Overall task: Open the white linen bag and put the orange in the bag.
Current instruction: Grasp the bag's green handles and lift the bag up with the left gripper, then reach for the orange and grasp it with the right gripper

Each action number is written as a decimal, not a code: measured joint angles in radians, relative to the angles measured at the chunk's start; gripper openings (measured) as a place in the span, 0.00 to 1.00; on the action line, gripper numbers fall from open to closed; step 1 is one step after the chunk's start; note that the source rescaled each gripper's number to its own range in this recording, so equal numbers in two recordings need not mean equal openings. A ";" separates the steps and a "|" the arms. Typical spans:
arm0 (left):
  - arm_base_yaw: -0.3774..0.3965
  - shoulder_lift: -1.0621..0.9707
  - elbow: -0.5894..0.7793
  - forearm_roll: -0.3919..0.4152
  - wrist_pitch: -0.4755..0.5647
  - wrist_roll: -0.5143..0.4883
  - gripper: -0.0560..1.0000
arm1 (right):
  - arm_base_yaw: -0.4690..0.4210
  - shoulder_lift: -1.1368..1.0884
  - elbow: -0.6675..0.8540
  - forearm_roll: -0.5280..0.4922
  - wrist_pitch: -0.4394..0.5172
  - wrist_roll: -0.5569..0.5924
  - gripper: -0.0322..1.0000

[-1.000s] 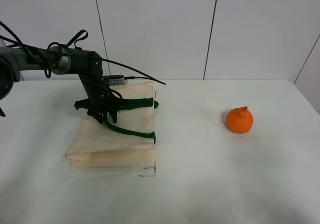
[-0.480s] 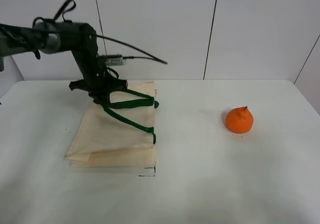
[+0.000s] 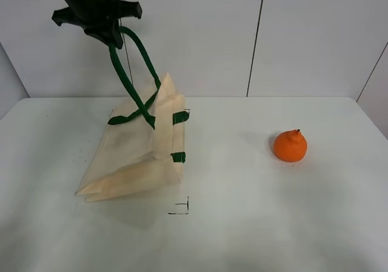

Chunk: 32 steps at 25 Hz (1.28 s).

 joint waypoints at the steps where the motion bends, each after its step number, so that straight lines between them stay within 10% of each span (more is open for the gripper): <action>1: -0.006 -0.024 0.000 0.001 0.000 0.003 0.06 | 0.000 0.011 -0.001 0.000 0.000 0.000 1.00; 9: -0.023 -0.136 0.000 0.002 0.000 0.008 0.06 | 0.000 0.485 -0.166 0.003 -0.029 0.009 1.00; 21: -0.023 -0.141 0.000 -0.003 0.000 0.010 0.06 | 0.000 1.573 -0.795 0.047 -0.029 -0.011 1.00; 32: -0.023 -0.141 0.000 -0.012 0.000 0.011 0.05 | 0.066 1.964 -0.977 0.029 -0.051 -0.050 1.00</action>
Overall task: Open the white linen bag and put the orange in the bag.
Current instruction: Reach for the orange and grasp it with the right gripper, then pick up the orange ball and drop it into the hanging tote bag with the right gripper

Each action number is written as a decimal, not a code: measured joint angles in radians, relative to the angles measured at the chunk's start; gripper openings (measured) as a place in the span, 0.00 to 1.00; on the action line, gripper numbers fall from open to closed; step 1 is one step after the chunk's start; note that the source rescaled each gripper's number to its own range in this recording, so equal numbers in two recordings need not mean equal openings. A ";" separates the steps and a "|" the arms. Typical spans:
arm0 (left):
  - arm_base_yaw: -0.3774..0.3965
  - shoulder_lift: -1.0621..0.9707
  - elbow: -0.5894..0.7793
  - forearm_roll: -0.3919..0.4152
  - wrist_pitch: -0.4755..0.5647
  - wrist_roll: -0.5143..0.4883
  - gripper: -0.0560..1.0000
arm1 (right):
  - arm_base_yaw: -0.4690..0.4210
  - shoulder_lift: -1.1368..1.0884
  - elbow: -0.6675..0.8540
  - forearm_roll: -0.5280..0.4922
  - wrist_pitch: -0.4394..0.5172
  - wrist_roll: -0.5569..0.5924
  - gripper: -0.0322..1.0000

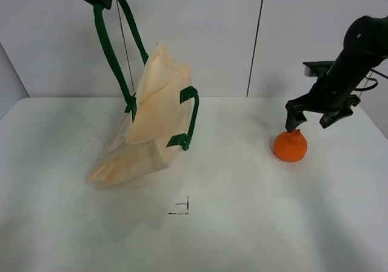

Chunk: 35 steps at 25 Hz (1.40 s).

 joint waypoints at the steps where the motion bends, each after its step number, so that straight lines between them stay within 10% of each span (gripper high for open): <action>1: 0.000 0.000 0.000 0.000 0.000 0.000 0.05 | 0.008 0.014 -0.001 -0.008 -0.014 0.008 1.00; 13: 0.000 0.000 0.000 0.000 0.000 0.015 0.05 | 0.015 0.190 -0.001 -0.022 -0.133 0.038 0.96; 19: 0.000 0.000 0.000 0.000 0.000 0.015 0.05 | 0.015 0.177 -0.016 -0.022 -0.135 0.042 0.03; 27: 0.000 0.000 0.000 0.000 0.000 0.015 0.05 | 0.015 -0.008 -0.028 0.038 -0.100 0.018 0.04; 35: 0.000 0.000 0.000 0.000 0.000 0.015 0.05 | 0.028 -0.116 -0.316 0.261 0.170 -0.100 0.04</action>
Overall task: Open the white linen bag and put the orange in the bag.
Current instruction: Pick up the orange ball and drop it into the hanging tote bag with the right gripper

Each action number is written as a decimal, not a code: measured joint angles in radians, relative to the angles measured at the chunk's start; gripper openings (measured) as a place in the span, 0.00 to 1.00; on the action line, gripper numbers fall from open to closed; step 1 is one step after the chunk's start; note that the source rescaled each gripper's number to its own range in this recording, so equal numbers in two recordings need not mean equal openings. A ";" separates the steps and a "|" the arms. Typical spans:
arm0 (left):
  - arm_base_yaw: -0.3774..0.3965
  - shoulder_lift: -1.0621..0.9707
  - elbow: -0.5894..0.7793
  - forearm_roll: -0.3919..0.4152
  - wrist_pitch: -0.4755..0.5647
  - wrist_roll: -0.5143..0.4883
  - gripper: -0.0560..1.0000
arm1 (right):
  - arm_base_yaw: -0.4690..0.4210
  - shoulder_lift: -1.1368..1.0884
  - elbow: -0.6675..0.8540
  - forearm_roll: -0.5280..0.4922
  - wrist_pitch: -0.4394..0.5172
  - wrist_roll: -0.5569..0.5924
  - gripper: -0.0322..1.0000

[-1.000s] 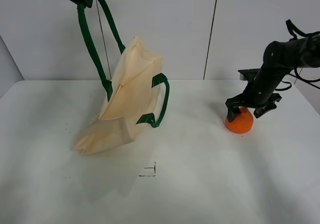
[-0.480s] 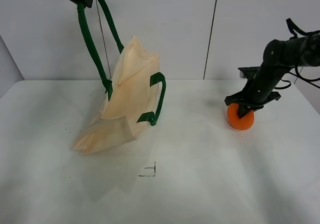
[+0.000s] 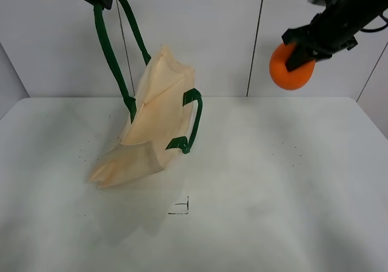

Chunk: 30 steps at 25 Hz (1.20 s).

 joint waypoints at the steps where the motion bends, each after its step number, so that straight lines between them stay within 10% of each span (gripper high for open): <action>1: 0.000 0.000 0.000 0.000 0.000 0.000 0.05 | 0.018 0.000 -0.032 0.009 0.008 -0.002 0.04; 15: 0.000 0.000 0.000 -0.005 0.000 0.002 0.05 | 0.414 0.180 -0.086 0.085 -0.182 0.013 0.04; 30: 0.000 0.000 0.000 -0.011 0.000 0.003 0.05 | 0.476 0.382 -0.086 0.219 -0.354 0.010 0.05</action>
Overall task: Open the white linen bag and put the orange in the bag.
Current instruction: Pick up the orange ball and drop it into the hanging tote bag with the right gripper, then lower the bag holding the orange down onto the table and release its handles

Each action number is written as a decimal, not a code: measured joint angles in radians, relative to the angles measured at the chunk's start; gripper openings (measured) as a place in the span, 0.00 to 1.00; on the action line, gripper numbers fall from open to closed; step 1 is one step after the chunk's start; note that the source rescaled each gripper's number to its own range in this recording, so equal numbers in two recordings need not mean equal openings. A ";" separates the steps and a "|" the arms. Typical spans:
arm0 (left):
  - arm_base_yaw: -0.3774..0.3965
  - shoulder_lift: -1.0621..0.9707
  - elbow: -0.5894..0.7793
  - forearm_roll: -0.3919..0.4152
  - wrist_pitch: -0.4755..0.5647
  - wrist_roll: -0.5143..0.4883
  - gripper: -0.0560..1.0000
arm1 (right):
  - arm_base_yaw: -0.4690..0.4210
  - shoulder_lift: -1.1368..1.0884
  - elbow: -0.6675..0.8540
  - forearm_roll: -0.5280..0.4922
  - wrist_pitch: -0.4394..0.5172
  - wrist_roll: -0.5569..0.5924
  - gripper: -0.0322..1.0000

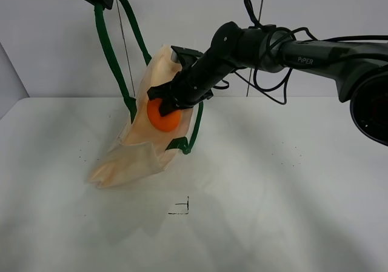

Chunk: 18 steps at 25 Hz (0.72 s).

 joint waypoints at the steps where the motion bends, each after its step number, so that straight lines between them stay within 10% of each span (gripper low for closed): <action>1: 0.000 0.000 0.000 0.000 0.000 0.000 0.05 | 0.000 0.000 0.000 0.008 -0.009 0.000 0.13; 4: 0.000 0.000 0.000 0.000 0.000 0.000 0.05 | 0.000 0.000 0.000 0.022 -0.013 -0.001 0.68; 6: 0.000 0.000 0.000 0.000 0.000 0.000 0.05 | 0.000 0.000 0.000 0.024 -0.010 -0.001 0.88; 12: 0.000 0.001 0.000 -0.003 0.000 0.000 0.05 | 0.000 -0.002 -0.079 -0.029 0.119 0.032 1.00; 18: 0.000 0.001 0.000 -0.003 0.000 0.000 0.05 | 0.000 -0.001 -0.282 -0.368 0.390 0.201 1.00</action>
